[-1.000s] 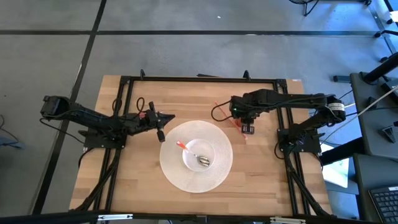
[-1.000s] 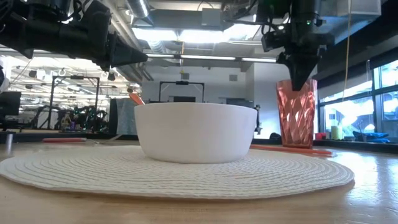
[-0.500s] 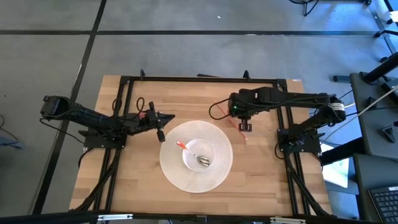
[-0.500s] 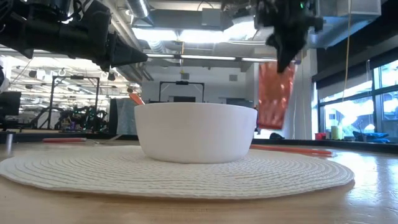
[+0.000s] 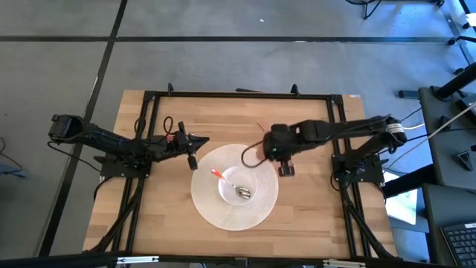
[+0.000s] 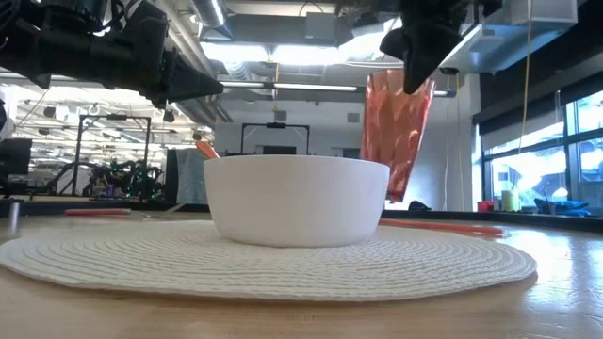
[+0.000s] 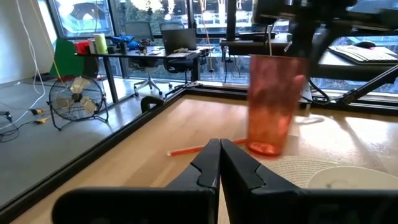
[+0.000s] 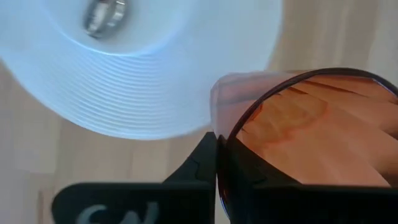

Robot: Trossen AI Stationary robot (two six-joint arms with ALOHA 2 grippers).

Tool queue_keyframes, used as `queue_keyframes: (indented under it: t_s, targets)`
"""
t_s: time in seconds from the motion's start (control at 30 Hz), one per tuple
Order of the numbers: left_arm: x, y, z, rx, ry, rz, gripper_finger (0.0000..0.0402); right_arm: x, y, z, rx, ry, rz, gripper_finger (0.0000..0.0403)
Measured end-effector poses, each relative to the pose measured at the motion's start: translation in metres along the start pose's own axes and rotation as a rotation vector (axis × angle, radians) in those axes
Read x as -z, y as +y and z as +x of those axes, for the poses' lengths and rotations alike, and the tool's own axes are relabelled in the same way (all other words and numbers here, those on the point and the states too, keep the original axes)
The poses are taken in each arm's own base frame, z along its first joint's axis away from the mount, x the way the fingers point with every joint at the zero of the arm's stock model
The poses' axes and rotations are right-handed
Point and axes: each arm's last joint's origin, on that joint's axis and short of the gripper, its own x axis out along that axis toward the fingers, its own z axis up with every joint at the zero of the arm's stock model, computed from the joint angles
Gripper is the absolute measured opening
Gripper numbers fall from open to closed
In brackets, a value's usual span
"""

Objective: Pick & Place Utensil
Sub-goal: Put the red cup on the top right of the white mat, then put the red straw into the red cup

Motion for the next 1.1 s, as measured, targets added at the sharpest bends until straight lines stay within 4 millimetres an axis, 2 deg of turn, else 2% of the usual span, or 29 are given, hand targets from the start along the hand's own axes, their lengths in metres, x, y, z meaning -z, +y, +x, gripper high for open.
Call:
queue_keyframes:
  t_s: [0.23,0.37,0.5,0.63,0.7,0.9,1.0,1.1]
  targets:
    - [0.000,0.000,0.000,-0.001,0.000,0.016,0.0001,-0.009,0.023,0.021,-0.059,0.043,-0.054,0.0010]
    - [0.000,0.000,0.000,-0.001,0.000,0.017,0.0003,-0.013,0.027,0.034,-0.069,0.077,-0.065,0.0010]
    - [0.000,0.000,0.000,0.001,0.000,0.017,0.0005,-0.014,0.027,0.038,-0.077,0.089,-0.072,0.0015]
    - [0.000,0.000,0.000,0.013,0.000,0.017,0.0002,-0.013,0.028,0.038,-0.090,0.103,-0.088,0.0047]
    - [0.000,-0.001,0.000,0.017,0.000,0.017,0.0001,-0.018,0.027,0.033,-0.088,0.085,-0.084,0.0071]
    - [0.000,0.000,0.000,0.017,0.001,0.011,0.0006,-0.030,0.021,0.001,-0.084,0.043,-0.077,0.0135]
    - [0.000,0.000,0.000,0.018,0.000,0.010,0.0007,-0.031,0.018,-0.019,-0.076,-0.003,-0.072,0.0151]
    - [0.000,-0.001,0.000,0.019,0.001,0.009,0.0007,-0.023,0.013,-0.042,-0.023,-0.072,-0.086,0.0155]
